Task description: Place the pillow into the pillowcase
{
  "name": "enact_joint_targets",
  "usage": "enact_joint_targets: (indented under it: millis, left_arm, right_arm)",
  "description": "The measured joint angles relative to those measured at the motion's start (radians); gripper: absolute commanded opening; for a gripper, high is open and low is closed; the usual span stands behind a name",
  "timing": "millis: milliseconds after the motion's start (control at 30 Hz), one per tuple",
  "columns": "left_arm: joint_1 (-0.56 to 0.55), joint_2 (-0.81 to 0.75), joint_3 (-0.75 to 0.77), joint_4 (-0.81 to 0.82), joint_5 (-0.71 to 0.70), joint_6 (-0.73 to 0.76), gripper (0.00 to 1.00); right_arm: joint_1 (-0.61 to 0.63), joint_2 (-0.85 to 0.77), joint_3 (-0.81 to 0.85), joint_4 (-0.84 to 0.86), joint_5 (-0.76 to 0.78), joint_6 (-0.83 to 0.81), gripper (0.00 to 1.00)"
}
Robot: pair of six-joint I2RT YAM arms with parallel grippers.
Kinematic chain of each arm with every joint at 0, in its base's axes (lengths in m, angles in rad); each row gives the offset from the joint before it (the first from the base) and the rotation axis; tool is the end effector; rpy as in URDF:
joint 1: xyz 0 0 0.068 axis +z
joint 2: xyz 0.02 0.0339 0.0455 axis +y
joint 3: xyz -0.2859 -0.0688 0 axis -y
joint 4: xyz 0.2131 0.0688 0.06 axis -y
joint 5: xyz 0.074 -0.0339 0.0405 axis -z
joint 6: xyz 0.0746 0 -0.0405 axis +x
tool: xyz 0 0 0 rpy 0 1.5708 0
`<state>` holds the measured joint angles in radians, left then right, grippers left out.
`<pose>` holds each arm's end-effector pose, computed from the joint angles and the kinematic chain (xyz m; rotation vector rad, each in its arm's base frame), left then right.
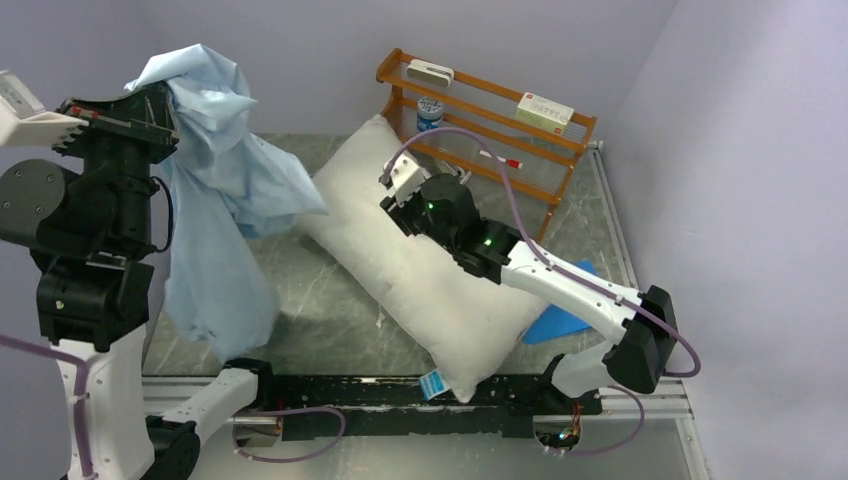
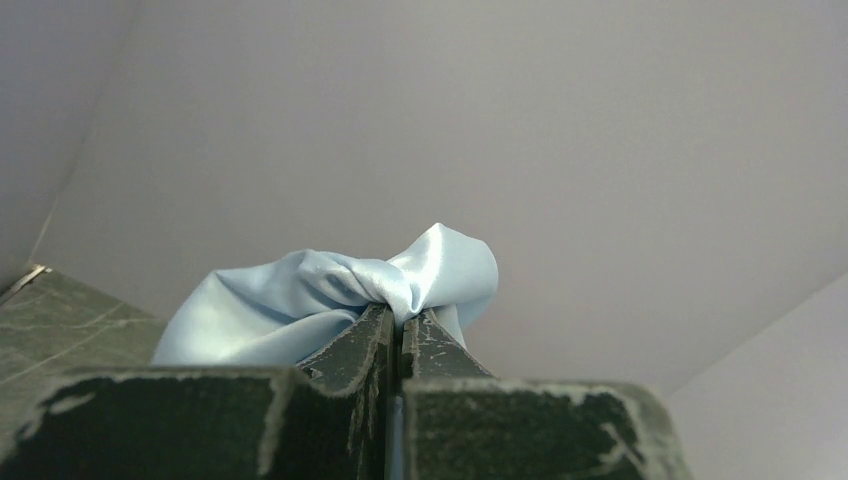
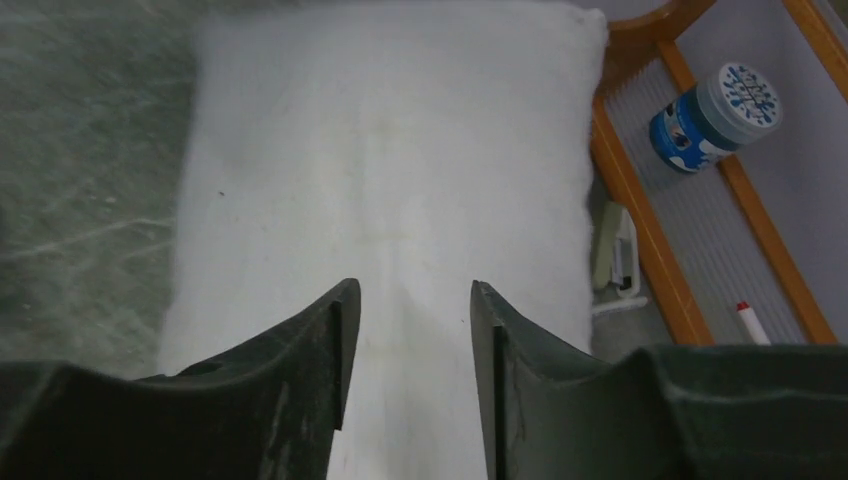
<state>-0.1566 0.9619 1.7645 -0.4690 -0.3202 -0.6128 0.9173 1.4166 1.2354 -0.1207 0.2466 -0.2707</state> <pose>0.1007 0.0079 0.5904 -0.5531 1.1415 -0.4670 0.2189 0.2559 0.3731 -0.9010 1.6374 0.2165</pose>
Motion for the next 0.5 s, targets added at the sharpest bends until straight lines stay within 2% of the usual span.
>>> enact_joint_targets:
  millis: [167,267,400,500]
  left_arm:
    - [0.0,-0.029,0.025,0.0,0.049,-0.01,0.05]
    - [0.0,-0.053,0.026,0.0,0.087,-0.029,0.05]
    - [0.0,-0.071,0.0,0.008,0.137,-0.058,0.05]
    - [0.0,-0.068,-0.023,0.008,0.171,-0.08,0.05]
  right_arm:
    - [0.0,-0.055,0.009,0.005,-0.116,0.069,0.68]
    - [0.0,-0.14,-0.033,0.088,-0.247,0.091,0.71]
    - [0.001,-0.27,-0.167,0.272,-0.403,0.096,0.72]
    - [0.001,-0.291,-0.219,0.37,-0.475,0.09,0.72]
